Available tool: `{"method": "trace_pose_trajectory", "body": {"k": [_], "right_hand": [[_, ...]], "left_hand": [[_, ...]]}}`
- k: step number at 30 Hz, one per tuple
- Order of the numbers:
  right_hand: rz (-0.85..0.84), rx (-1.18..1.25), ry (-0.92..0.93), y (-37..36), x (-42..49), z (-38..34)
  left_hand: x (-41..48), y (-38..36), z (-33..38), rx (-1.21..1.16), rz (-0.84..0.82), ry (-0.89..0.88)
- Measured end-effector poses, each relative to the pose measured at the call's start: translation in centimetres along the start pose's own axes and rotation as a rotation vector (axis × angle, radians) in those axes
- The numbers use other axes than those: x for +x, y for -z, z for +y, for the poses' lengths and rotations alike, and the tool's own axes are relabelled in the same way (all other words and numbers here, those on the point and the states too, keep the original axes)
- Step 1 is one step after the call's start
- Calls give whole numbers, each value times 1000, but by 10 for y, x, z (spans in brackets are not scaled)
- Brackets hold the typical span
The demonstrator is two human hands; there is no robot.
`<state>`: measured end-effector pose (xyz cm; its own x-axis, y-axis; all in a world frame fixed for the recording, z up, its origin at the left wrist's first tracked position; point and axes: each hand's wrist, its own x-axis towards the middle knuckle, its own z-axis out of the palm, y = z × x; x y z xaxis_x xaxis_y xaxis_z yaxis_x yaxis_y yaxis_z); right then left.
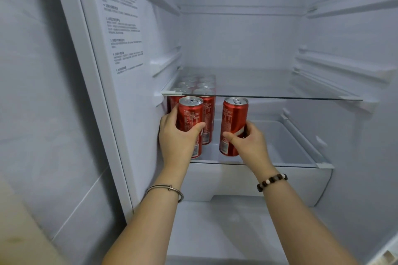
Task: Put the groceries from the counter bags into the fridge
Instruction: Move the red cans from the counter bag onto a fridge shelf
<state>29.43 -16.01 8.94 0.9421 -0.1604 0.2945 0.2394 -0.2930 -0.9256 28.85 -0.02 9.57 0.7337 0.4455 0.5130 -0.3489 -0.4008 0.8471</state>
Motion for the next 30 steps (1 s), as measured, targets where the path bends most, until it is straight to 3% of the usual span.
{"method": "trace_pose_trajectory", "body": {"k": [8,18,30], "right_hand": [[-93,-10,-12,-6,-5,11],[-110,10,1,-3,-5,13],[-128,14,-1,-1,-8,11]], "left_hand": [[-21,-2,-20,137,-71,49],[-30,0,-22,155,71,40],[-39,-7,-28,224,126,-149]]}}
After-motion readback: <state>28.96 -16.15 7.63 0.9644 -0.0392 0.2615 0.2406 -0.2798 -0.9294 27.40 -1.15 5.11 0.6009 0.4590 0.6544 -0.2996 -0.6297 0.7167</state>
